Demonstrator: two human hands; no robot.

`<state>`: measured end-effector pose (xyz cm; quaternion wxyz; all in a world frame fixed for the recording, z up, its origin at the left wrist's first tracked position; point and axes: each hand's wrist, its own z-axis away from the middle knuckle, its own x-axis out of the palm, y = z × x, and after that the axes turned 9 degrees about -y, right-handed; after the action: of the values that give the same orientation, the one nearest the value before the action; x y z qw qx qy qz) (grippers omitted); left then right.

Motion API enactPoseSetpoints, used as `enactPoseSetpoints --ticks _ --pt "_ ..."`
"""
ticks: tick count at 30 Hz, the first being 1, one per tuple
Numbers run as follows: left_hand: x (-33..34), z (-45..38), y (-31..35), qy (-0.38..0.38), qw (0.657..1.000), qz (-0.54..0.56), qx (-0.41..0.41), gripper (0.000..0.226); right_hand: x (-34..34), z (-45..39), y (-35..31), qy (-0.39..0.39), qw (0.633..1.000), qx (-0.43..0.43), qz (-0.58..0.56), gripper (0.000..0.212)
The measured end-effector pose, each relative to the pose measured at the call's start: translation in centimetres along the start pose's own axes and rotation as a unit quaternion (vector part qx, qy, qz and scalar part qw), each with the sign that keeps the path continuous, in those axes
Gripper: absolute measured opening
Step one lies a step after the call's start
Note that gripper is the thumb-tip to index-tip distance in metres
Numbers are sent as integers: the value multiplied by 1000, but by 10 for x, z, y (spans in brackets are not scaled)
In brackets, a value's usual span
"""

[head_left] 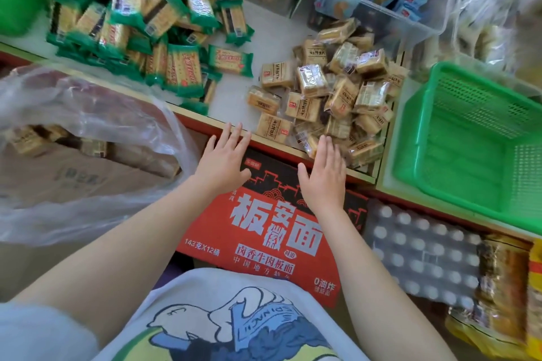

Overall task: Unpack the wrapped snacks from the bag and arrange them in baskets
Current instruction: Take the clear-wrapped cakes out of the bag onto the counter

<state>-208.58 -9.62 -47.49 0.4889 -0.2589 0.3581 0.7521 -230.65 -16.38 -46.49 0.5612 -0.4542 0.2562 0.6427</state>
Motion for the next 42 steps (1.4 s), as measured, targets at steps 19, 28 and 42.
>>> enactPoseSetpoints --ticks 19,28,42 --pt "15 121 -236 257 936 85 -224 44 47 30 -269 -10 949 -288 -126 40" --pt "10 140 -378 51 947 61 -312 62 66 -13 -416 -296 916 -267 49 66" --pt "-14 109 -469 36 927 231 -294 83 109 -25 -503 -92 940 -326 -41 14"
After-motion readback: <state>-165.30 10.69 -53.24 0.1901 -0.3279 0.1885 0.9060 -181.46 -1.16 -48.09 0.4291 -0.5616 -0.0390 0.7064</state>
